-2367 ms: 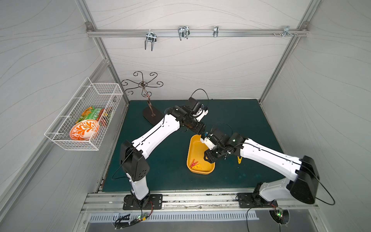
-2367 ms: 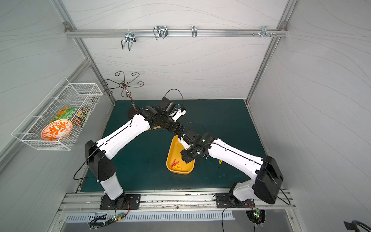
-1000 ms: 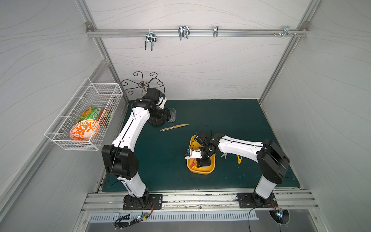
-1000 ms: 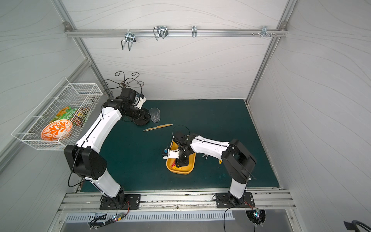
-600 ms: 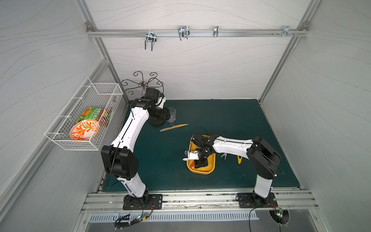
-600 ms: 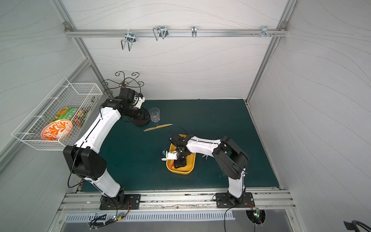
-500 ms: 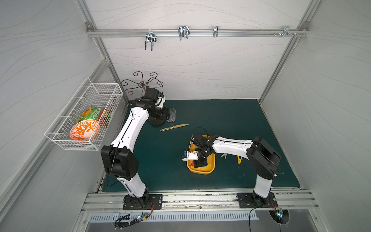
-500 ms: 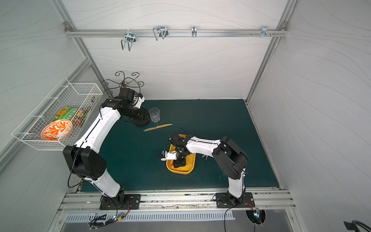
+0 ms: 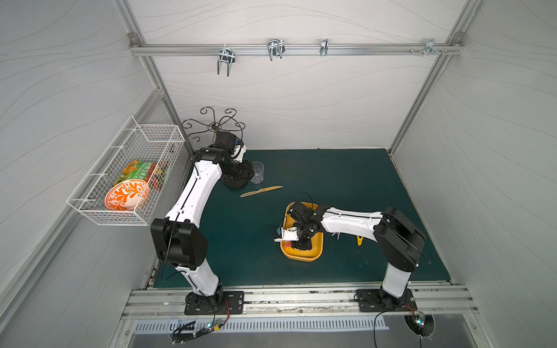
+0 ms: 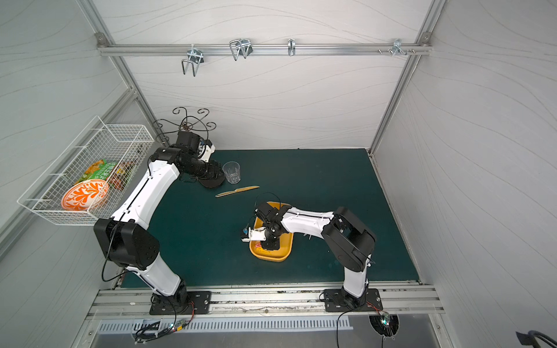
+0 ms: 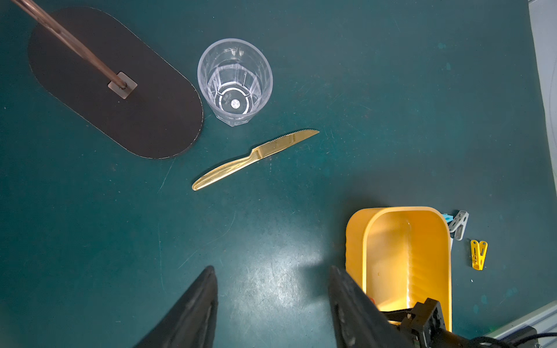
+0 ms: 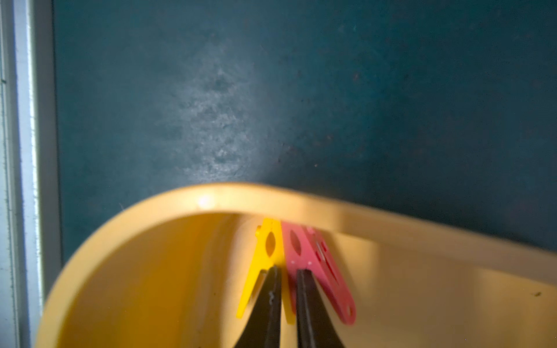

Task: Take the clothespins out of the storage box
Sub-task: Pick up the clothespin from the storage box, then place the clothespin at the center of the board.

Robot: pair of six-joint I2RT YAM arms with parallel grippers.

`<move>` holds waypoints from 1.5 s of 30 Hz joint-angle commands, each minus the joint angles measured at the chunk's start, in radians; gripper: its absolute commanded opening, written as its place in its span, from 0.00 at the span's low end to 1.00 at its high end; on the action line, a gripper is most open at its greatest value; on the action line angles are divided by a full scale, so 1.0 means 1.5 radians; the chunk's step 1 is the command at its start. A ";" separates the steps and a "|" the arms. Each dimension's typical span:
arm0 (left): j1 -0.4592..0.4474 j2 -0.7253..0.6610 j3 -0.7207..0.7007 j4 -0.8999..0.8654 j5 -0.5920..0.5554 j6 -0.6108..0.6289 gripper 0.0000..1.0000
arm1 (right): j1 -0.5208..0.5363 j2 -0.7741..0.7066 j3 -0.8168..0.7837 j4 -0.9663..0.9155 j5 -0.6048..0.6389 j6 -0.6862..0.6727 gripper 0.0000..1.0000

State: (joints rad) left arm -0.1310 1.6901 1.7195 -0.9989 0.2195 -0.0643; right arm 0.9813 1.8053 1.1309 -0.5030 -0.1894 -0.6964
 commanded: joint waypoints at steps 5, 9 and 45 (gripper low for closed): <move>0.007 0.008 0.028 -0.020 0.019 -0.001 0.62 | -0.029 -0.055 0.012 -0.054 0.008 0.028 0.00; 0.006 0.005 0.027 -0.023 0.030 0.002 0.62 | -0.061 -0.115 0.012 -0.069 -0.007 0.062 0.00; -0.222 0.003 -0.034 -0.084 0.083 0.107 0.56 | -0.224 -0.338 -0.222 -0.206 0.210 0.967 0.00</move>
State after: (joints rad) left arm -0.4332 1.7061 1.6730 -1.1191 0.3511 0.0868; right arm 0.6796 1.3281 0.8402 -0.8585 0.1707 0.7170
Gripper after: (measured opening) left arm 0.557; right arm 0.041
